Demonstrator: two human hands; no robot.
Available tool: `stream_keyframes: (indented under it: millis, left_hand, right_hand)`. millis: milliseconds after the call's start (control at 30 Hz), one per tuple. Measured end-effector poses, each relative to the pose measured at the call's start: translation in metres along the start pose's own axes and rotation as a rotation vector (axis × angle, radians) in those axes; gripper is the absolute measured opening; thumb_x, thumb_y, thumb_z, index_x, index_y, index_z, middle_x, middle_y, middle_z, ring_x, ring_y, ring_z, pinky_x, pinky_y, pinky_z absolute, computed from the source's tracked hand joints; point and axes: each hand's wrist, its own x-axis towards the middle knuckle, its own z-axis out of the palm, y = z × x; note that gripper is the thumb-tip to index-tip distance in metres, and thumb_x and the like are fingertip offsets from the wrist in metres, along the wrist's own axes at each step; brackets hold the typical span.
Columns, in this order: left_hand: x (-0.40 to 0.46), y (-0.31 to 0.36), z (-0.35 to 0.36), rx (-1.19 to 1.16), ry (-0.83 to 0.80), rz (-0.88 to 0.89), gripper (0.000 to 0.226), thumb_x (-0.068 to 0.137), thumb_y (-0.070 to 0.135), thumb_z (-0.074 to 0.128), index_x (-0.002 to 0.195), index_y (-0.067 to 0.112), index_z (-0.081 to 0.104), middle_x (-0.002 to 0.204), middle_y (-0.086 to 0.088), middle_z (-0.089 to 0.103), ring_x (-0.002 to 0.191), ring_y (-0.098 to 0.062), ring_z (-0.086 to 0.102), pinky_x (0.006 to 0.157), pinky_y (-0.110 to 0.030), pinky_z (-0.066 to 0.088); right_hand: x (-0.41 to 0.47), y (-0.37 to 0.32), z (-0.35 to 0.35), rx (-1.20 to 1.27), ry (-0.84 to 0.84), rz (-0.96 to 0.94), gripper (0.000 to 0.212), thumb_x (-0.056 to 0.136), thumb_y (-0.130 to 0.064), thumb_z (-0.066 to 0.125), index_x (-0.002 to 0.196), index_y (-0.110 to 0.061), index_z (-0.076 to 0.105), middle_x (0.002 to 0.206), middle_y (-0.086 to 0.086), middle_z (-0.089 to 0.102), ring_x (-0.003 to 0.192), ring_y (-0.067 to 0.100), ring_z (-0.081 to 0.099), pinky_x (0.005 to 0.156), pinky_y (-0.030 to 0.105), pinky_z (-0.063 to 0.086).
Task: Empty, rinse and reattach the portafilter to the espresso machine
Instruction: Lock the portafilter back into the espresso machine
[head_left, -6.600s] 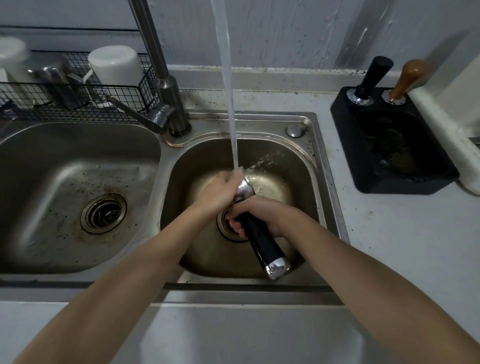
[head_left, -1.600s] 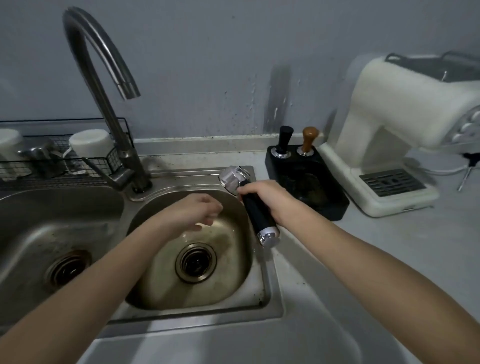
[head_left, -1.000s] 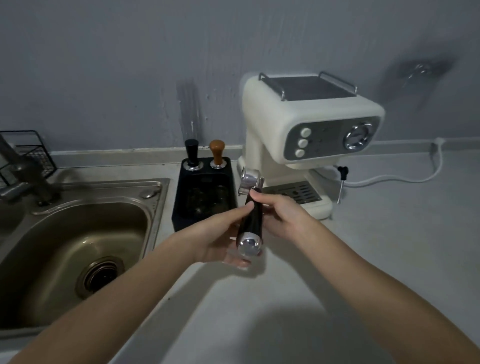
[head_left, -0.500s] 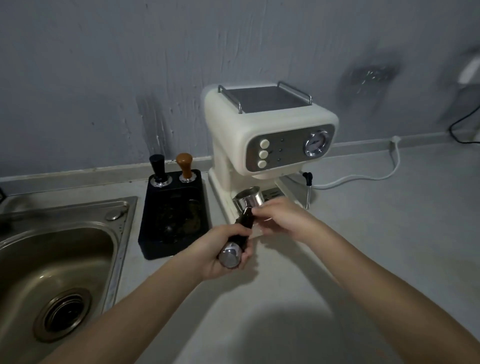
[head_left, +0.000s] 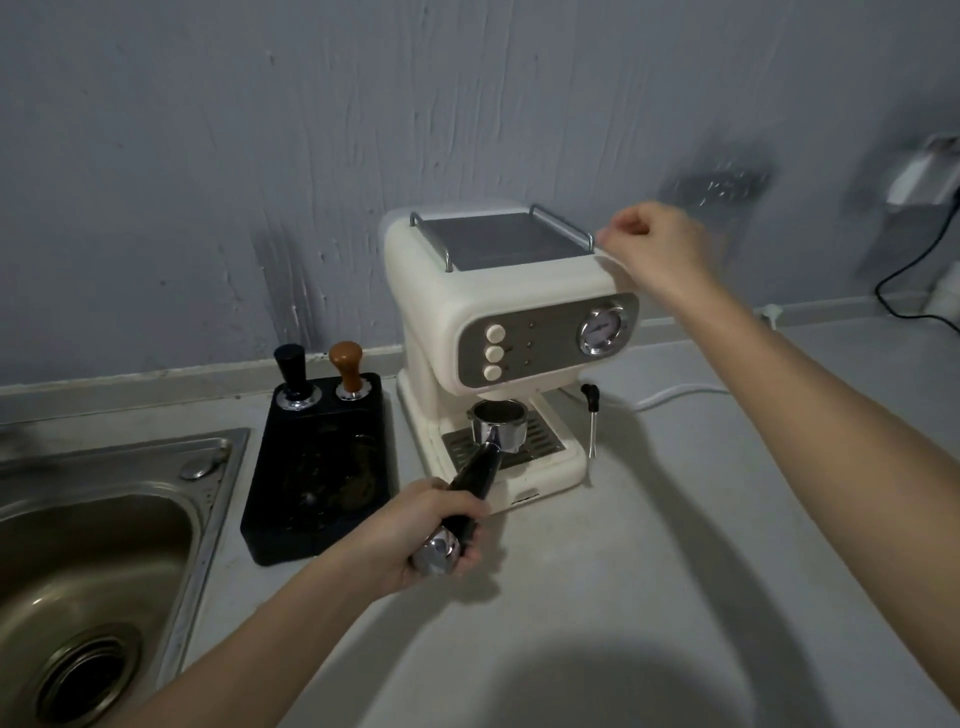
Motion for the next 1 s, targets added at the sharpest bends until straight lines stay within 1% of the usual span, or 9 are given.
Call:
stream_keyframes:
  millis: [133, 267, 367, 500, 567, 633, 767, 900, 1000]
  left_hand:
    - [0.003, 0.002, 0.007, 0.01, 0.057, -0.003, 0.019, 0.078, -0.002, 0.06, 0.088, 0.003, 0.046, 0.051, -0.012, 0.057, 0.034, -0.018, 0.05, 0.035, -0.02, 0.044]
    - [0.006, 0.003, 0.017, 0.007, 0.082, 0.024, 0.024, 0.077, -0.003, 0.061, 0.092, 0.005, 0.045, 0.052, -0.012, 0.058, 0.036, -0.02, 0.051, 0.035, -0.02, 0.043]
    - [0.008, 0.001, 0.024, -0.021, 0.118, 0.036, 0.024, 0.076, -0.006, 0.06, 0.092, 0.005, 0.045, 0.054, -0.013, 0.059, 0.036, -0.02, 0.051, 0.035, -0.021, 0.044]
    - [0.005, -0.003, 0.033, -0.048, 0.135, 0.04, 0.023, 0.077, -0.008, 0.058, 0.091, 0.004, 0.045, 0.06, -0.018, 0.059, 0.035, -0.02, 0.052, 0.036, -0.02, 0.044]
    - [0.004, -0.004, 0.034, -0.052, 0.148, 0.044, 0.021, 0.077, -0.008, 0.057, 0.088, 0.004, 0.045, 0.057, -0.017, 0.06, 0.034, -0.019, 0.051, 0.036, -0.02, 0.044]
    - [0.004, -0.005, 0.034, -0.056, 0.157, 0.05, 0.02, 0.077, -0.008, 0.057, 0.087, 0.004, 0.044, 0.052, -0.015, 0.062, 0.034, -0.018, 0.051, 0.037, -0.02, 0.044]
    - [0.004, -0.003, 0.033, -0.029, 0.17, 0.063, 0.02, 0.076, -0.006, 0.058, 0.088, 0.004, 0.046, 0.051, -0.014, 0.063, 0.035, -0.018, 0.051, 0.037, -0.02, 0.043]
    - [0.003, 0.0, 0.032, -0.009, 0.16, 0.076, 0.011, 0.077, -0.006, 0.057, 0.079, 0.002, 0.049, 0.049, -0.013, 0.062, 0.035, -0.017, 0.05, 0.037, -0.019, 0.043]
    - [0.005, 0.001, 0.031, -0.016, 0.156, 0.081, 0.01, 0.078, -0.005, 0.056, 0.078, 0.002, 0.049, 0.048, -0.012, 0.062, 0.034, -0.016, 0.05, 0.037, -0.017, 0.043]
  right_hand:
    - [0.029, 0.011, 0.015, 0.055, -0.328, 0.05, 0.047, 0.085, -0.033, 0.06, 0.126, -0.011, 0.054, 0.132, 0.005, 0.057, 0.119, 0.019, 0.052, 0.093, 0.022, 0.034]
    - [0.039, 0.012, 0.019, 0.238, -0.431, 0.043, 0.036, 0.087, -0.028, 0.058, 0.121, -0.015, 0.06, 0.123, 0.008, 0.063, 0.097, 0.014, 0.056, 0.086, 0.023, 0.039]
    - [0.04, 0.013, 0.021, 0.214, -0.4, 0.013, 0.028, 0.088, -0.023, 0.055, 0.111, -0.011, 0.065, 0.116, 0.016, 0.066, 0.093, 0.02, 0.059, 0.079, 0.027, 0.041]
    - [0.039, 0.014, 0.023, 0.187, -0.37, -0.003, 0.028, 0.088, -0.021, 0.052, 0.107, -0.005, 0.066, 0.113, 0.02, 0.066, 0.093, 0.025, 0.06, 0.069, 0.024, 0.032]
    - [0.039, 0.014, 0.024, 0.2, -0.368, 0.004, 0.03, 0.088, -0.02, 0.052, 0.106, 0.0, 0.065, 0.099, 0.019, 0.066, 0.085, 0.022, 0.055, 0.069, 0.025, 0.031]
    - [0.036, 0.014, 0.025, 0.213, -0.357, 0.014, 0.03, 0.087, -0.019, 0.052, 0.106, 0.0, 0.065, 0.086, 0.013, 0.058, 0.079, 0.018, 0.049, 0.069, 0.026, 0.031]
    - [0.031, 0.014, 0.025, 0.225, -0.329, 0.028, 0.029, 0.087, -0.017, 0.052, 0.103, 0.004, 0.064, 0.082, 0.01, 0.051, 0.071, 0.017, 0.044, 0.062, 0.026, 0.029]
    - [0.028, 0.011, 0.024, 0.201, -0.332, 0.03, 0.03, 0.086, -0.015, 0.05, 0.103, 0.007, 0.063, 0.082, 0.014, 0.051, 0.076, 0.019, 0.046, 0.065, 0.026, 0.029]
    - [0.024, 0.01, 0.024, 0.186, -0.319, 0.035, 0.025, 0.085, -0.014, 0.051, 0.095, 0.005, 0.064, 0.081, 0.016, 0.052, 0.075, 0.021, 0.048, 0.061, 0.027, 0.03]
